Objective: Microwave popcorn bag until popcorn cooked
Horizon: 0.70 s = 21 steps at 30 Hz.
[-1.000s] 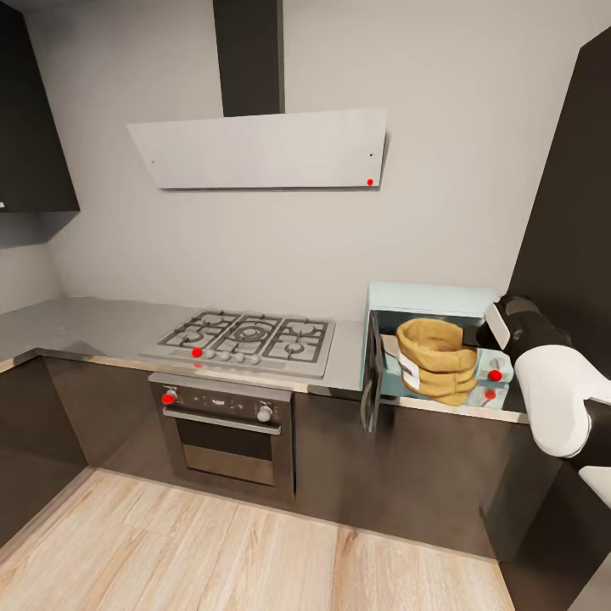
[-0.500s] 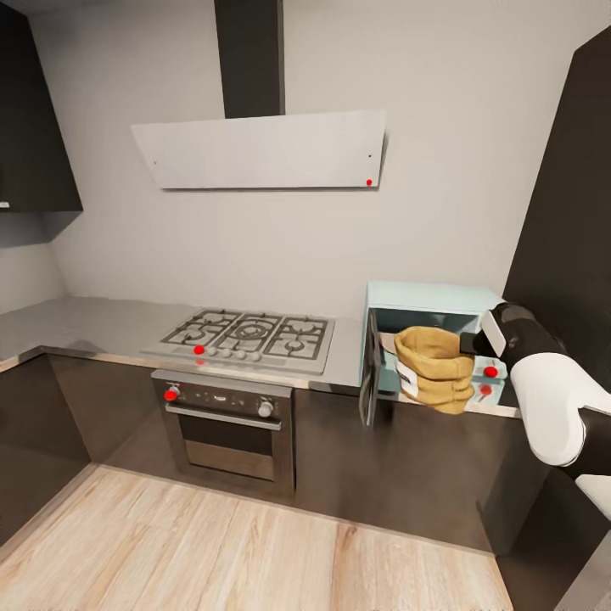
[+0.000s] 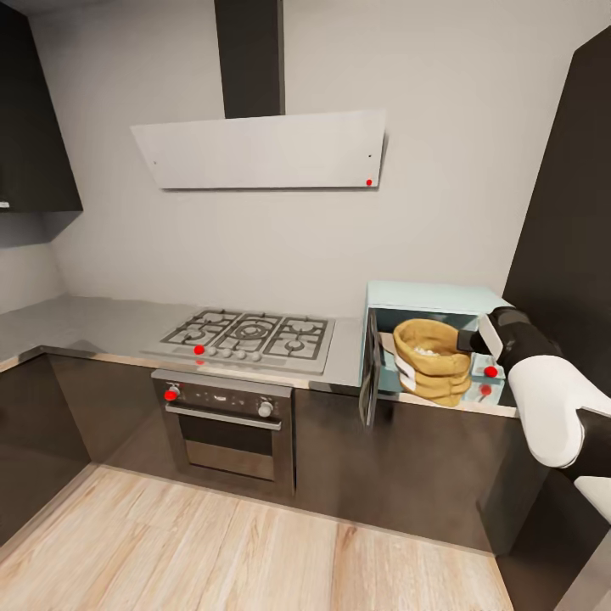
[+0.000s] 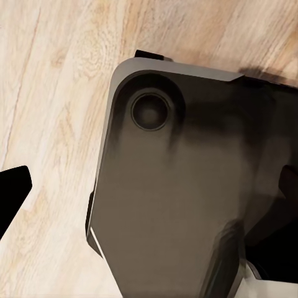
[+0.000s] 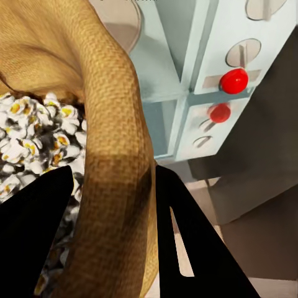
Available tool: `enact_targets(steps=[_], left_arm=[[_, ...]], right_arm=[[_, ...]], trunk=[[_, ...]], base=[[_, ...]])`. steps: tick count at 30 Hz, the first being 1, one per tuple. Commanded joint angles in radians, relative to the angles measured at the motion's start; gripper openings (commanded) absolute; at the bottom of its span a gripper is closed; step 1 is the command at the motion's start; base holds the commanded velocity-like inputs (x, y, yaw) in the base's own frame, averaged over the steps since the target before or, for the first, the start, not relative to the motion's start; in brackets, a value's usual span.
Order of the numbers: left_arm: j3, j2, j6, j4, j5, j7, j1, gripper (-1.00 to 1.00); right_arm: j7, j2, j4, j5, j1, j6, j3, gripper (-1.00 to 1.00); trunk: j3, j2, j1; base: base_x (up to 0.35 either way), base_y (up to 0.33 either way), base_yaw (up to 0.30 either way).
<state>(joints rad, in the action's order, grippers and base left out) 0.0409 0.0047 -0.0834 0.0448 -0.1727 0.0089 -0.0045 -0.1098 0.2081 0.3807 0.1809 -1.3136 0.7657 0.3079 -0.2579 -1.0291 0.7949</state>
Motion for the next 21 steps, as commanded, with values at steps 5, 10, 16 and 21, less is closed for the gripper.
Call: enact_targets(steps=[5,10,16,21], left_arm=[[0.003,0.000,-0.003,0.000,-0.004,0.000,0.000,1.00],[0.004,0.000,-0.003,0.000,-0.004,0.000,0.000,1.00],[0.003,0.000,-0.003,0.000,-0.004,0.000,0.000,1.00],[0.003,0.000,-0.003,0.000,-0.004,0.000,0.000,1.00]], right_arm=[[0.002,0.005,0.005,0.011,-0.001,0.004,0.009,-1.00],[0.020,0.014,0.022,0.009,-0.001,0.002,0.011,-1.00],[0.021,0.014,0.040,0.011,-0.001,0.002,0.011,-1.00],[0.021,0.014,0.042,0.011,-0.001,0.001,0.012,-1.00]], trunk=[[-0.001,-0.001,0.000],[-0.001,-0.001,0.000],[-0.001,-0.001,0.000],[-0.001,-0.001,0.000]], base=[[0.000,0.000,0.000],[0.000,0.000,0.000],[0.000,0.000,0.000],[0.000,0.000,0.000]])
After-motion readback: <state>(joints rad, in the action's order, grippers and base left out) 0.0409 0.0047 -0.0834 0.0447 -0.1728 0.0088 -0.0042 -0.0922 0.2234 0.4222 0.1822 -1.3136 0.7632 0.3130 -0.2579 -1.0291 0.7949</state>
